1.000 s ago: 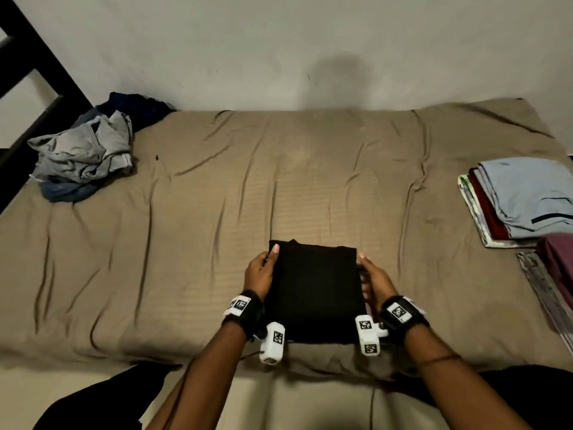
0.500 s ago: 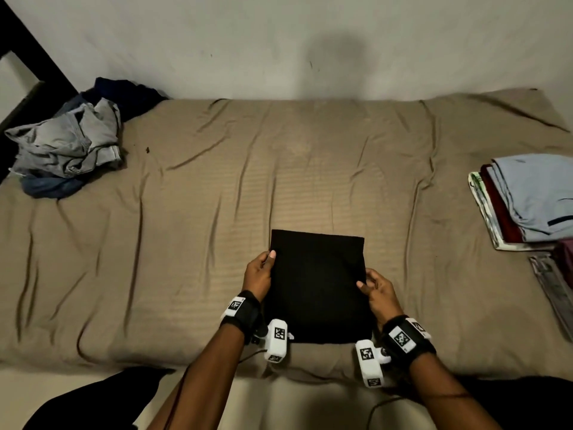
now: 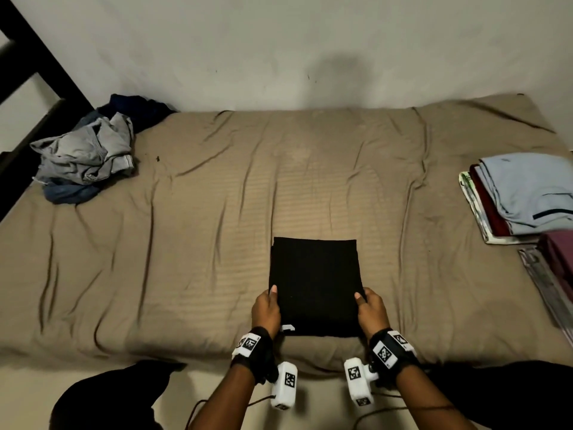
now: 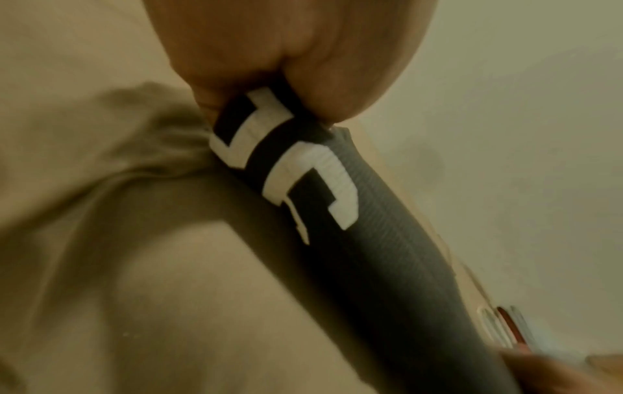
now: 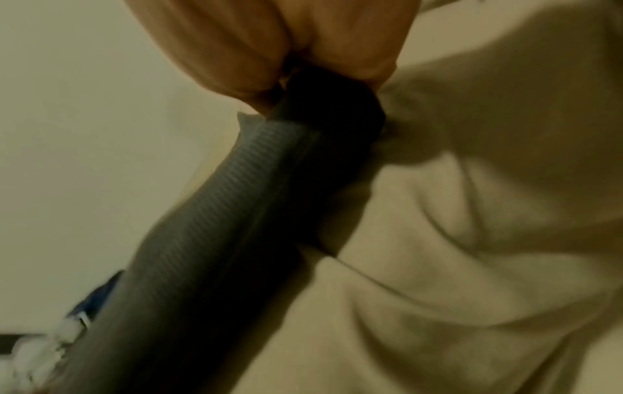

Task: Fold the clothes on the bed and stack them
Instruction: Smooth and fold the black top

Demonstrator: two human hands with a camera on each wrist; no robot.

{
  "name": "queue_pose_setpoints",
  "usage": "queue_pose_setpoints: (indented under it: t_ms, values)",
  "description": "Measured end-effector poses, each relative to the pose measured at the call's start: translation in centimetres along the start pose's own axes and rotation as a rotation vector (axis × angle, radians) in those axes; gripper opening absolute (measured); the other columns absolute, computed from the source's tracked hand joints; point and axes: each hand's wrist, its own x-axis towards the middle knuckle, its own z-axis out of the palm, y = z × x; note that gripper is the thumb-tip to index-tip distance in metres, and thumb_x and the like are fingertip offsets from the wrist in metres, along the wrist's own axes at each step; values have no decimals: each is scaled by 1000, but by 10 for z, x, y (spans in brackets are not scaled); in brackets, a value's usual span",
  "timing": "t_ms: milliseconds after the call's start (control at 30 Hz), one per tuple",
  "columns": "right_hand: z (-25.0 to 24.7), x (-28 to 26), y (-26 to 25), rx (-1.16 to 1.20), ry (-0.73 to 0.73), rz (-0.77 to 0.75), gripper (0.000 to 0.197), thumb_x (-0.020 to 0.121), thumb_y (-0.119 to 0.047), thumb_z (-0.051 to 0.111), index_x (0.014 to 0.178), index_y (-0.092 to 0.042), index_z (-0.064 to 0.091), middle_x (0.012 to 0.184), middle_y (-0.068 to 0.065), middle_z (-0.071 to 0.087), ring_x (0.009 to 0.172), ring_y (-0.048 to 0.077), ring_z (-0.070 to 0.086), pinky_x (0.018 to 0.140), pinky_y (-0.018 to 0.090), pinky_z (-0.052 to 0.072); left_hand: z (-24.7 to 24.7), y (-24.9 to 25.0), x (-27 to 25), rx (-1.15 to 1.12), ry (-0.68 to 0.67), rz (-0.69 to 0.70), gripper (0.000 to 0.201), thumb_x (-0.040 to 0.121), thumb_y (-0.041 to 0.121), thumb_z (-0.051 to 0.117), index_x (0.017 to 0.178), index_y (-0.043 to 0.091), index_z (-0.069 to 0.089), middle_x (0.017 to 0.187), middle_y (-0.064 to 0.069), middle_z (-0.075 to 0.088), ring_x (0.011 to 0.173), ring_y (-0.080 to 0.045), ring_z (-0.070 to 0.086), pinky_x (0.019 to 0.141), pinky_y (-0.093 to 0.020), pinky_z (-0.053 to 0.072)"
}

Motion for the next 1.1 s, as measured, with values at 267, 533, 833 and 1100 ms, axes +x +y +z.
queue_pose_setpoints:
  t_ms: [267, 533, 833, 1100]
  values:
    - [-11, -37, -8, -337, 309, -144, 43, 93, -34, 65, 125, -9, 49, 111, 17, 64, 103, 40, 63, 83, 45, 52, -16, 11, -32, 609, 172, 48, 51, 105, 55, 30, 114, 13, 57, 111, -14, 71, 101, -37, 67, 86, -41, 53]
    - [-8, -62, 30, -903, -147, -742, 96, 88, -80, 39, 162, -29, 3, 170, -3, -7, 156, 21, 0, 123, 40, 9, -1, -51, -34, 828, -181, 808, 103, 85, 79, 49, 163, 31, 3, 170, 0, -13, 158, -22, -5, 125, -51, 11]
    - [-43, -33, 23, -683, -184, -613, 98, 61, -10, 60, 152, -40, 38, 158, -15, 36, 131, 13, 42, 110, 33, 41, -27, -44, -6, 628, -328, 722, 86, 87, 10, 54, 160, 33, 15, 167, 17, 1, 156, -7, 5, 126, -27, 14]
    - [-66, -10, -66, 41, -154, -287, 5, 94, -9, 67, 99, -11, 68, 94, -2, 63, 100, 29, 64, 84, 29, 46, -62, 37, -18, 298, 37, 754, 31, 92, 32, 53, 115, 16, 66, 95, -2, 74, 86, -24, 70, 76, -32, 53]
